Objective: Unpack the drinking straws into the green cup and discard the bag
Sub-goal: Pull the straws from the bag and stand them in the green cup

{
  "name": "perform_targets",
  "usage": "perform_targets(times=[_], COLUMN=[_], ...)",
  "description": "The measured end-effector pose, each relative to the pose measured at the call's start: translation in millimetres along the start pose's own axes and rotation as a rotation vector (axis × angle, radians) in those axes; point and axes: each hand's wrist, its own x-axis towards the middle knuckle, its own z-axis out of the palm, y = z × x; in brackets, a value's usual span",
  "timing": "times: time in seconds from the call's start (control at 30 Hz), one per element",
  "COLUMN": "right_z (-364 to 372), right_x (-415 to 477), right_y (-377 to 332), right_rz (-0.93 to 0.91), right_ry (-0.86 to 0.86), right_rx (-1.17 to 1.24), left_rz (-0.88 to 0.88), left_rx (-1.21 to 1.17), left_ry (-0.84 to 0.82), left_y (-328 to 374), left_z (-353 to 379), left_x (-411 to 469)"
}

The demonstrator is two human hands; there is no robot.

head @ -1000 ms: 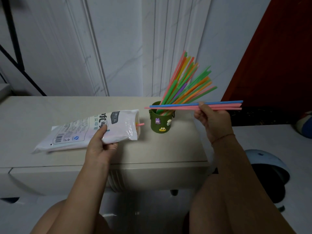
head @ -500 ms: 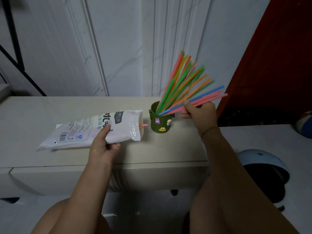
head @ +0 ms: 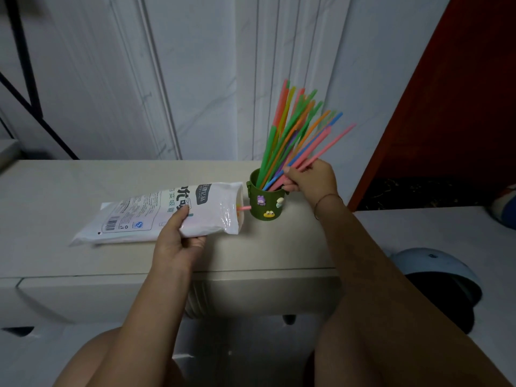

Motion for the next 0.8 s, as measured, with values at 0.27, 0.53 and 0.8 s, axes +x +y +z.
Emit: perform_targets(times=[0.27,0.53,0.8], right_z=[0.2,3.4,15.5], right_x=[0.8,3.2,-43.2], right_y=[9.8,18.4,35.6], right_rz=[-0.040,0.031,0.325], right_ry=[0.128,0.142,0.019], right_rx=[0.125,0.014,0.246], left_rz=[-0.007,-0.008,0.025], left_rx=[0.016,0.015,0.037], left_ry=[0.002,-0.010,-0.035], left_y=[0.0,-4.5,-8.4], left_z=[-2.7,0.2,3.1], left_x=[1.8,-1.9,-5.2])
